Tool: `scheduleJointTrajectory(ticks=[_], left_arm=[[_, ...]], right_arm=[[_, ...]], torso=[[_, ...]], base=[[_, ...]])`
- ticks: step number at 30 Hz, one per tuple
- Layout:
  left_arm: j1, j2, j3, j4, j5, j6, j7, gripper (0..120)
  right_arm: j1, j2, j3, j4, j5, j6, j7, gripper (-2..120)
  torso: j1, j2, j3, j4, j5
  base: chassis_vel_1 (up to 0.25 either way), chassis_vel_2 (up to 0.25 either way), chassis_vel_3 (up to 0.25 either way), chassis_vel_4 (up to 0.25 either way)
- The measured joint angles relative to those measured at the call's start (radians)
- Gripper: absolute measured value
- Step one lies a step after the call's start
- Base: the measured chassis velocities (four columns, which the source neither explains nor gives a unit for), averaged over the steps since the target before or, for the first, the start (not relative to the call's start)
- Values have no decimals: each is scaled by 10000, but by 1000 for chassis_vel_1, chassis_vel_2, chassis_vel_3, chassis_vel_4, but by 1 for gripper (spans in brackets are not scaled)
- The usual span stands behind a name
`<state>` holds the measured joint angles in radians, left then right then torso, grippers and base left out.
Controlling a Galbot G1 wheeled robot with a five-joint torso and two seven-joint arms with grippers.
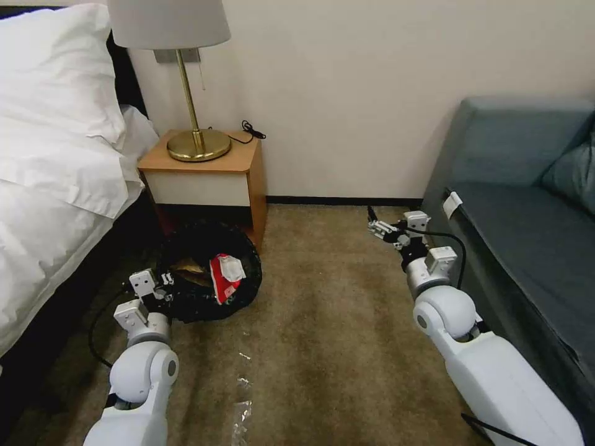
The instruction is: Pick up the trash bin, then pick up the garbage on the floor and place it into the trash bin.
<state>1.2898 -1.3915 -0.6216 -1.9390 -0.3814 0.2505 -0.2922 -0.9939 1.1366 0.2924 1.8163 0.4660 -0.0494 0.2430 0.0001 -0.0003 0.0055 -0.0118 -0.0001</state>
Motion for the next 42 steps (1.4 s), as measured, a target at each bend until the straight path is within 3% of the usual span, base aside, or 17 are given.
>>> scheduleJointTrajectory(ticks=[8,18,24,27,29,36,42], left_arm=[[76,119,-71,-24,4,0,11,4],[93,106,-23,-53,4,9,18,4],[-45,89,47,-6,-1561,221,-245,4],[-441,-122,-23,550,-3077,125,-429,4],[-602,-201,-72,837,-3459,101,-526,4],[-1221,-395,-243,1939,-3995,92,-952,4],[-2149,-537,-402,3667,-4129,-95,-889,4]], right_arm=[[-914,726,554,-384,-699,453,-215,100],[-906,900,650,-644,-793,560,-238,100],[-950,960,679,-663,-829,585,-244,100],[-1060,967,751,-629,-856,621,-259,100],[-1114,944,783,-588,-862,631,-271,100],[-1256,877,884,-448,-870,649,-299,100],[-1397,974,880,-270,-906,658,-311,100]], torso=[[0,0,0,-4,0],[0,0,1,-3,-1],[0,0,0,-2,-1],[0,0,1,-3,-1],[0,0,1,-3,-1],[0,0,1,-3,0],[0,-1,2,-2,-4]], base=[[0,0,0,0],[0,0,0,0],[0,0,0,0],[0,0,0,0],[0,0,0,0],[0,0,0,0],[0,0,0,0]])
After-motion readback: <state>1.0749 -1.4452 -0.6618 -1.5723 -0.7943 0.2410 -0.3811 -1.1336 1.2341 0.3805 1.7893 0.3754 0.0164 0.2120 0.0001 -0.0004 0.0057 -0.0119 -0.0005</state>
